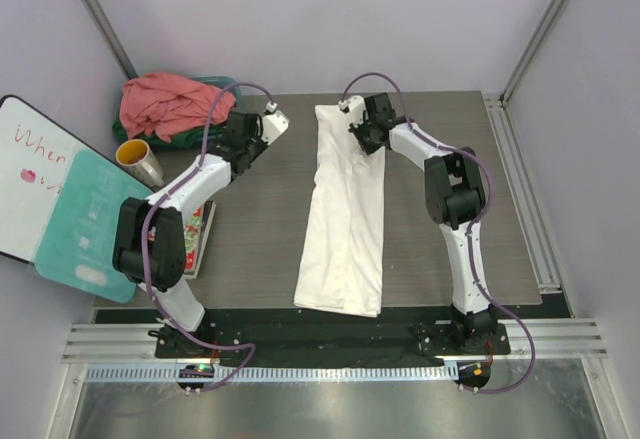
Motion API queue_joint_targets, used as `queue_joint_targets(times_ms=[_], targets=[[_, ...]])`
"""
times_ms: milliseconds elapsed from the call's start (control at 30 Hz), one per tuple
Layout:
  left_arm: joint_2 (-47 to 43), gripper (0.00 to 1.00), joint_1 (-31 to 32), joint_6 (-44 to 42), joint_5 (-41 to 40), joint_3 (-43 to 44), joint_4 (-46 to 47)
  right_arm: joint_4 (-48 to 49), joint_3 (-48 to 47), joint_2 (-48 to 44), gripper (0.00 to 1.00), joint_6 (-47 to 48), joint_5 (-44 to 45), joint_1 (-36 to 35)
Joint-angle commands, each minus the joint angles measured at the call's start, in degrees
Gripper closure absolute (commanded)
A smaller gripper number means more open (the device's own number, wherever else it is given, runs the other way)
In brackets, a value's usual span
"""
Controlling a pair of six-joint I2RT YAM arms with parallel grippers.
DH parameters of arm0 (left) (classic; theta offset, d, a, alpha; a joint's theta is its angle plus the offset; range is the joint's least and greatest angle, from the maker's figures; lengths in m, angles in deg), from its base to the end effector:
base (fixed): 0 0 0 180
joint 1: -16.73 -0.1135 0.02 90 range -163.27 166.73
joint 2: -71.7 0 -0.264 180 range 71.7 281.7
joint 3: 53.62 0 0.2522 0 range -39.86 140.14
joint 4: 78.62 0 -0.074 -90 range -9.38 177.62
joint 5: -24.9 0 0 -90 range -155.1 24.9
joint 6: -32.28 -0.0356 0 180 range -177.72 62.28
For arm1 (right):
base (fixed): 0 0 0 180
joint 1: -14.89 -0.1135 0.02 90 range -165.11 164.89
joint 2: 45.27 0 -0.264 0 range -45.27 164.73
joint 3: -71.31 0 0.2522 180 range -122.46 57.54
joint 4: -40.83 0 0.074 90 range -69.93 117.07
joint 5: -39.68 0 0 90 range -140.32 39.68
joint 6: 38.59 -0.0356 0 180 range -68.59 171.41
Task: Fold and stack the t-shirts
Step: Fold the tshirt
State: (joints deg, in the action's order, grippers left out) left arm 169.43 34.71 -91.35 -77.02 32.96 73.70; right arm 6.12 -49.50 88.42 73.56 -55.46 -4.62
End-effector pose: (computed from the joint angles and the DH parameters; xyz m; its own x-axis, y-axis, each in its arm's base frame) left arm 0.3711 -0.1127 0.2581 -0.4141 0.7041 -0.5769 0.4543 0.7091 0.5393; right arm 0.4910 0.1774 0.1674 -0.4977 -0.5747 -0.6496 -0.6232 0.7578 -0.1930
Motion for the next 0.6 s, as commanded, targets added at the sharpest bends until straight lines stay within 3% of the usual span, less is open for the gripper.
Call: queue_joint_targets(times_ms=[0,567], targets=[[-2.0,1.0,-0.2,-0.7,1.0,0.6,1.5,0.6,-5.3,1.4,0.99,0.3,-1.3,-0.4],[0.9,1.0,0.0,-0.7,4.1,2.3,1.3,5.4,-8.3,9.7,0.99,6.9,4.9,-0.3]])
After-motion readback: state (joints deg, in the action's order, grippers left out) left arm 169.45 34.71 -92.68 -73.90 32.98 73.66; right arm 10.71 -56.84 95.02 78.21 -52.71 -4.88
